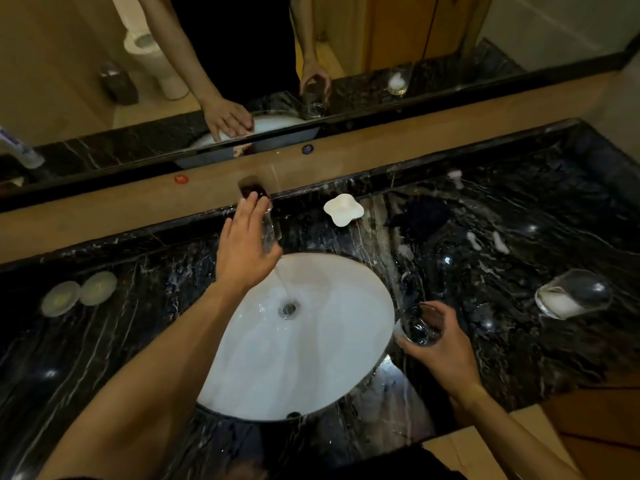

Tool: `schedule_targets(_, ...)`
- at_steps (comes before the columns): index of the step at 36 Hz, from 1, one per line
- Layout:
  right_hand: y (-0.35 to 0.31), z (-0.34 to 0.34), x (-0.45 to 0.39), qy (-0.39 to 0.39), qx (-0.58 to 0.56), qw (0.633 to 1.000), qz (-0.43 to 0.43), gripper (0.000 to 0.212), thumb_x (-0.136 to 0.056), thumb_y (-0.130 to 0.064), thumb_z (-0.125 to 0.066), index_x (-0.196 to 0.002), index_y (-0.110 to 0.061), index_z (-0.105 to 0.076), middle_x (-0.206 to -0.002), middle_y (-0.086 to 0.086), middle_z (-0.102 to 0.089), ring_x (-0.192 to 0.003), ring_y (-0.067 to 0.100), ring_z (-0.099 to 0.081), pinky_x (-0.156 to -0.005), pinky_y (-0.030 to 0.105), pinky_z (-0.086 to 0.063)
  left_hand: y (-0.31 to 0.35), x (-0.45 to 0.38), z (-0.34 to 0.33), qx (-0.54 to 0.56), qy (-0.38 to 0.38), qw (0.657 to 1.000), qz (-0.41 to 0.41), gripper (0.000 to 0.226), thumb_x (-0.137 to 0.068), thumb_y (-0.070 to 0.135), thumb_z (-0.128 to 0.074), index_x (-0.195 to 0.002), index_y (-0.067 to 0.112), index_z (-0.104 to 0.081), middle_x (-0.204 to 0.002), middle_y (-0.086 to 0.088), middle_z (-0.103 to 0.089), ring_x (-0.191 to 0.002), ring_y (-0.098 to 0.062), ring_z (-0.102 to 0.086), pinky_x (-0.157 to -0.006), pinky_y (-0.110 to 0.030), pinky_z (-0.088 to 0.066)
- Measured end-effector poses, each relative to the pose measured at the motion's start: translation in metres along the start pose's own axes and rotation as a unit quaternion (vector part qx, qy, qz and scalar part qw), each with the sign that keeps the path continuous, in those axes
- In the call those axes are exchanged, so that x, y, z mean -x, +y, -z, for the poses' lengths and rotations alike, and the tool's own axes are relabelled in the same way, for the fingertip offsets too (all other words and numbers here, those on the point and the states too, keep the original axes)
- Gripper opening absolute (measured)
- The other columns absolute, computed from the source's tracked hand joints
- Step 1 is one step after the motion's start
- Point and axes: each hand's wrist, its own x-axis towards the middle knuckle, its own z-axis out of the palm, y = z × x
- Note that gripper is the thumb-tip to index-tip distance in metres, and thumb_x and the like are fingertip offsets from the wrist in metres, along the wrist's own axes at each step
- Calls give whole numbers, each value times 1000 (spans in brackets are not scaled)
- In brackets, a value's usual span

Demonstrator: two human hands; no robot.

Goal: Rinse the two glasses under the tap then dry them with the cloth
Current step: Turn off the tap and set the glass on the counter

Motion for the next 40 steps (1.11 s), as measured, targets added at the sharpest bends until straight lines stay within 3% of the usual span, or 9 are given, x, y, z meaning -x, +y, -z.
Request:
schedule_targets(5,6,15,-9,8,22,999,22,80,-62,-29,-94,-125,-41,-44,-123,-12,-58,-116,9,-56,-102,28,-45,3,9,-10,-14,-12,1000,12,97,-84,36,-66,-159,27,-5,-168,5,0,-155,-19,-3,-124,-52,-15)
schedule_targets(12,16,40,-25,-3,38,999,20,84,-63,-27,-93,-133,-27,-46,-126,-9,-58,-117,8,-55,-99,19,-40,30,20,-21,-45,32,996,70,88,-92,41,-61,-160,21,-8,-169,-1,3,-155,-20,6,-124,-51,-3)
schedule_targets(17,28,60,-38,2,53,998,14,89,-61,-34,-92,-135,-26,-45,-129,-4,-60,-117,13,-58,-96,20,-44,87,54,-51,12,67,997,26,73,-92,31,-65,-154,16,-30,-166,-7,-17,-154,-28,-13,-123,-53,-12)
schedule_targets(23,38,96,-40,-33,16,999,25,105,-61,-40,-92,-147,-31,-34,-140,-15,-34,-127,4,-39,-109,24,-37,158,115,-117,101,-38,994,-18,64,-90,43,-50,-147,15,-43,-159,-6,-36,-147,-28,-32,-118,-53,-29)
schedule_targets(25,48,112,-34,-2,-7,1000,20,87,-64,-44,-89,-137,-33,-44,-135,-15,-44,-118,2,-49,-102,28,-46,173,138,-138,120,-83,989,3,61,-94,43,-50,-149,19,-41,-160,-2,-36,-147,-24,-32,-119,-49,-30)
schedule_targets(29,75,149,-17,192,-27,981,-10,41,-75,-34,-85,-101,-31,-53,-97,-11,-57,-86,5,-56,-78,38,-53,188,173,-168,131,-171,975,56,67,-96,38,-59,-155,19,-31,-163,-3,-30,-149,-22,-29,-119,-39,-29)
schedule_targets(31,89,169,-20,244,-32,968,-40,52,-72,-30,-87,-109,-27,-50,-103,-5,-52,-87,14,-53,-77,36,-51,190,184,-176,129,-194,970,64,70,-95,37,-62,-155,16,-31,-162,-7,-31,-147,-25,-33,-118,-40,-30)
schedule_targets(35,116,201,-45,228,-75,966,-98,104,-65,-30,-92,-148,-21,-30,-138,2,-40,-122,18,-46,-103,39,-44,192,197,-177,94,-191,976,54,75,-92,48,-56,-155,14,-32,-160,-7,-35,-143,-27,-39,-116,-43,-36)
schedule_targets(40,125,217,-79,145,-139,976,-84,112,-65,-18,-93,-152,-23,-21,-151,6,-40,-134,24,-44,-112,46,-39,191,210,-169,41,-193,980,0,79,-91,63,-45,-157,23,-28,-165,-4,-22,-147,-25,-30,-119,-38,-30)
